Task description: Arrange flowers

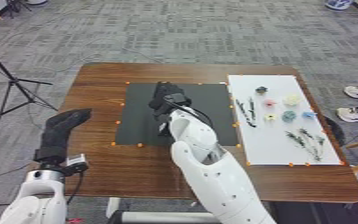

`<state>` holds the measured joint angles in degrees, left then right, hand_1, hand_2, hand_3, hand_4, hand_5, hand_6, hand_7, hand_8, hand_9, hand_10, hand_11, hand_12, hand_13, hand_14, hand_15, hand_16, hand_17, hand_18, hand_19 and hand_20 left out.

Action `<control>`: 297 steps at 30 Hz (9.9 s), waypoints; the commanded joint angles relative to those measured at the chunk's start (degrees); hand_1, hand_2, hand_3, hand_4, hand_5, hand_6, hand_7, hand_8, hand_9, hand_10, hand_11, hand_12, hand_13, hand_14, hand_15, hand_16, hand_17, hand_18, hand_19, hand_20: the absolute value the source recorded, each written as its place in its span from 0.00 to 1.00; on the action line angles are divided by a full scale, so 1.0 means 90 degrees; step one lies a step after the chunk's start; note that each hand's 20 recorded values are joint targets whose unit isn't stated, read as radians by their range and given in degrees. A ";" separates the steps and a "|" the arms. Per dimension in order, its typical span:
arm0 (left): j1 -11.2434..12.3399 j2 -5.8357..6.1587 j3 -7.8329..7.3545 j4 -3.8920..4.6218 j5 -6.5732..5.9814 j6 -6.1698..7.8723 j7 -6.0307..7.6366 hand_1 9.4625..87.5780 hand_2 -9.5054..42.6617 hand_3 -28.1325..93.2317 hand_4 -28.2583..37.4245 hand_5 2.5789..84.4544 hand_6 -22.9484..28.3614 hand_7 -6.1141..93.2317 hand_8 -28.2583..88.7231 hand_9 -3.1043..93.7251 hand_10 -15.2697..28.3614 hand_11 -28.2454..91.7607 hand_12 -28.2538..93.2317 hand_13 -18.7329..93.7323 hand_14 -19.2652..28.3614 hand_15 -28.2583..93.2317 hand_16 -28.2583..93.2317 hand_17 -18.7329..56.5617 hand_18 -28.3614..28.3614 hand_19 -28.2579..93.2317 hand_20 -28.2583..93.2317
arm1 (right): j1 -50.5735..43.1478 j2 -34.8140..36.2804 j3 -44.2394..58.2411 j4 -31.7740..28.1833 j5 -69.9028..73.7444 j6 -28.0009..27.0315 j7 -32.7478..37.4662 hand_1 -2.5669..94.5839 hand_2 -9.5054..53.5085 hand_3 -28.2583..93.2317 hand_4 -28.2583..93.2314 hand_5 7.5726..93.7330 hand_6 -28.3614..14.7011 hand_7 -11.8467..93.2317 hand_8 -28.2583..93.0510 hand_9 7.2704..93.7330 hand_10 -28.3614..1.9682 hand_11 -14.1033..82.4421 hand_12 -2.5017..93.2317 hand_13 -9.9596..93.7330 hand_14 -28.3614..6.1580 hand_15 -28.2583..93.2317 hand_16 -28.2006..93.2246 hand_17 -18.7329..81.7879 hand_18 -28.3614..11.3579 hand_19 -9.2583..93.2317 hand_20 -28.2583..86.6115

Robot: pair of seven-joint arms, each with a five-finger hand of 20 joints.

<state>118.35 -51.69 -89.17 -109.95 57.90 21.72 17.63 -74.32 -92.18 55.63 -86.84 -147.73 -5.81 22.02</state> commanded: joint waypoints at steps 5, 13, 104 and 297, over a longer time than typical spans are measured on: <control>-0.0345 0.0125 0.0207 0.0066 -0.0061 -0.0102 -0.0034 0.22 0.23 0.83 0.12 0.63 0.50 0.27 0.18 0.56 0.66 0.43 0.35 0.51 0.72 0.38 0.24 0.38 0.65 0.27 0.38 | 0.0407 -0.0154 -0.0199 0.0371 -0.0203 -0.0084 0.0141 0.52 0.00 0.79 0.24 0.84 0.68 0.53 0.45 1.00 0.78 0.74 0.39 1.00 0.75 0.88 0.54 0.84 0.21 1.00 0.83; -0.0355 0.0121 0.0193 0.0071 -0.0092 -0.0091 -0.0009 0.22 0.23 0.83 0.12 0.63 0.50 0.27 0.18 0.55 0.66 0.43 0.35 0.51 0.72 0.38 0.24 0.38 0.65 0.27 0.38 | 0.0290 -0.0162 -0.0207 0.0383 0.0036 -0.0209 0.0298 0.52 0.00 0.79 0.23 0.84 0.68 0.53 0.44 1.00 0.78 0.74 0.39 1.00 0.75 0.88 0.54 0.84 0.21 1.00 0.83; 0.0597 -0.0097 -0.0381 0.0114 -0.1230 0.0766 0.0076 0.16 0.24 0.83 0.05 0.56 0.50 0.23 0.18 0.51 0.64 0.38 0.33 0.45 0.66 0.31 0.24 0.33 0.62 0.25 0.36 | 0.0557 0.1011 -0.0377 -0.0789 0.2047 -0.3259 -0.3092 0.19 0.29 0.84 0.14 0.33 0.52 0.30 0.17 0.54 0.47 0.22 0.15 0.62 0.23 0.71 0.47 0.39 0.05 0.73 0.69; 0.0630 -0.0320 -0.0379 -0.0437 -0.0732 0.0273 0.0150 0.18 0.16 0.83 0.11 0.56 0.49 0.25 0.18 0.51 0.63 0.40 0.34 0.47 0.70 0.32 0.26 0.31 0.65 0.25 0.36 | -0.3095 0.5097 0.5072 -0.3401 0.2053 -0.0307 -0.1788 0.19 0.00 0.76 0.07 0.58 0.58 0.33 0.17 0.74 0.44 0.36 0.23 0.69 0.34 0.70 0.47 0.42 0.05 0.76 0.71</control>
<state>122.40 -53.94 -91.90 -113.19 51.02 24.69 18.84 -89.97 -48.33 93.43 -119.38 -126.74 -7.99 0.29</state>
